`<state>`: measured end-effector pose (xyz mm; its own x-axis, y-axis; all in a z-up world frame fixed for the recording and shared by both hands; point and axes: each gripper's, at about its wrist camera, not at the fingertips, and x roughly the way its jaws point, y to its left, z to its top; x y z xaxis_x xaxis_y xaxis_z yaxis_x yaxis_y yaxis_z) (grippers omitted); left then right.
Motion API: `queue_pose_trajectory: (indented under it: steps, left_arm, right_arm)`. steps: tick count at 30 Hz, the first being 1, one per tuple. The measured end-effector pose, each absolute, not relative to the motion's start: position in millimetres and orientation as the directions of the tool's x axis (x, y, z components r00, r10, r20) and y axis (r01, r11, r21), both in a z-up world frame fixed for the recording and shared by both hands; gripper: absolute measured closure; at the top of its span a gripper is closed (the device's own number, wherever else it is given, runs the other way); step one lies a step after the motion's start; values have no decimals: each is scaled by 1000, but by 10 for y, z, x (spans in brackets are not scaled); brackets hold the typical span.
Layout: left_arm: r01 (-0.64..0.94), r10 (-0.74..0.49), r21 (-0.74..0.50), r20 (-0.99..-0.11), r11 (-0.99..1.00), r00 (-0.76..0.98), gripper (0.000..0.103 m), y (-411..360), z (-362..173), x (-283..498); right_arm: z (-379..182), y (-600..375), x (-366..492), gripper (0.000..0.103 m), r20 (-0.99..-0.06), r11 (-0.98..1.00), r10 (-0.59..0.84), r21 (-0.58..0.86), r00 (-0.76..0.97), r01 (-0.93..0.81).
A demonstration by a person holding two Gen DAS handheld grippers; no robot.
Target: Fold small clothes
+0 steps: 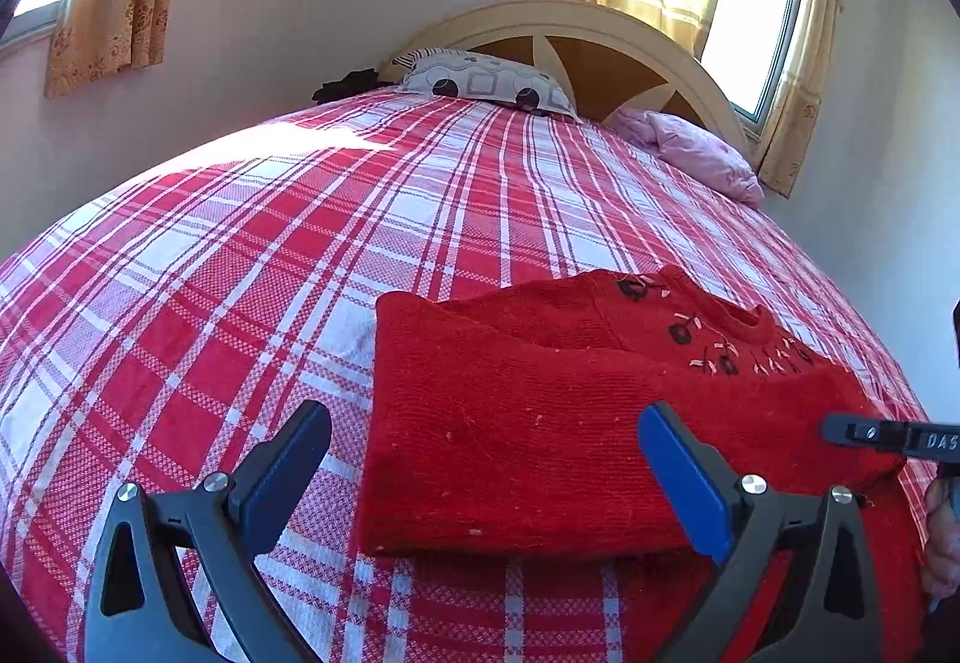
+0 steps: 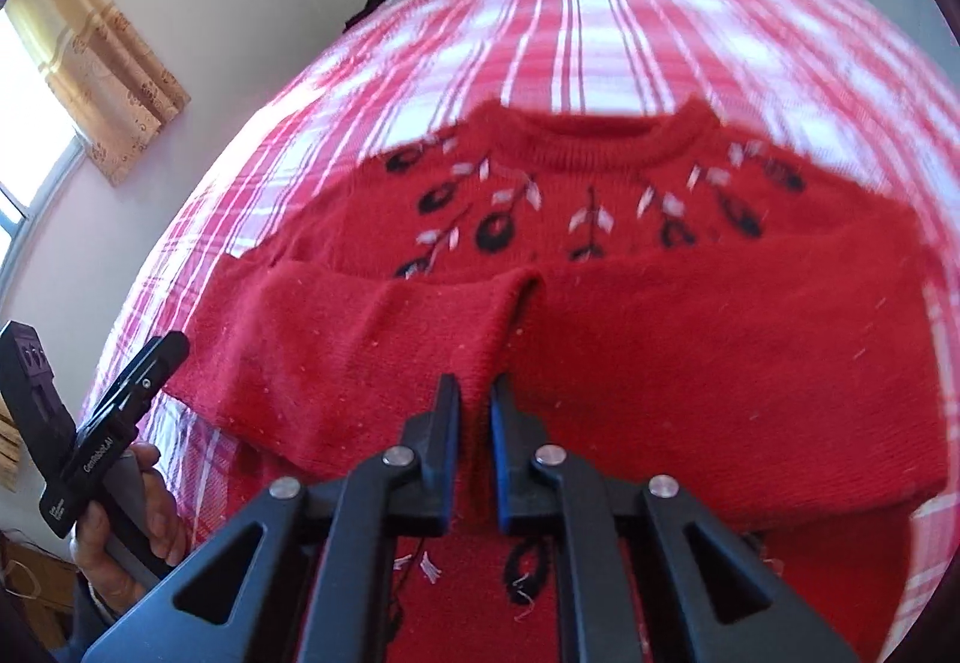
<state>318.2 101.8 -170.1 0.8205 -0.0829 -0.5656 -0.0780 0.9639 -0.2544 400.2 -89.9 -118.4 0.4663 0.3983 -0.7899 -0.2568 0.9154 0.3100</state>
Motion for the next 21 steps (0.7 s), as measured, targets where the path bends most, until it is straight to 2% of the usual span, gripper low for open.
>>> queue_pose_trajectory:
  steps: [9,14,18,21]
  left_arm:
    - [-63,-93,-259,-548,964,831,1,1015,-1678,3154]
    - [-56,-93,-254,-538,965,838,1,1000,-1665,3129]
    - [-23,-85,-209,-494,978,865,1,857,-1532,2978]
    - [44,-146,-233,-442,972,885,1,705,-1461,2780]
  right_arm:
    - [-768,-1207,3990,92,-756,940,335,233,562,-247]
    - [-696,-1405,4004,92,-748,935,351,250,563,-250]
    - [-612,-1312,4044,92,-737,925,379,274,560,-265]
    - [-385,-1058,4044,93,-712,910,405,255,574,-326]
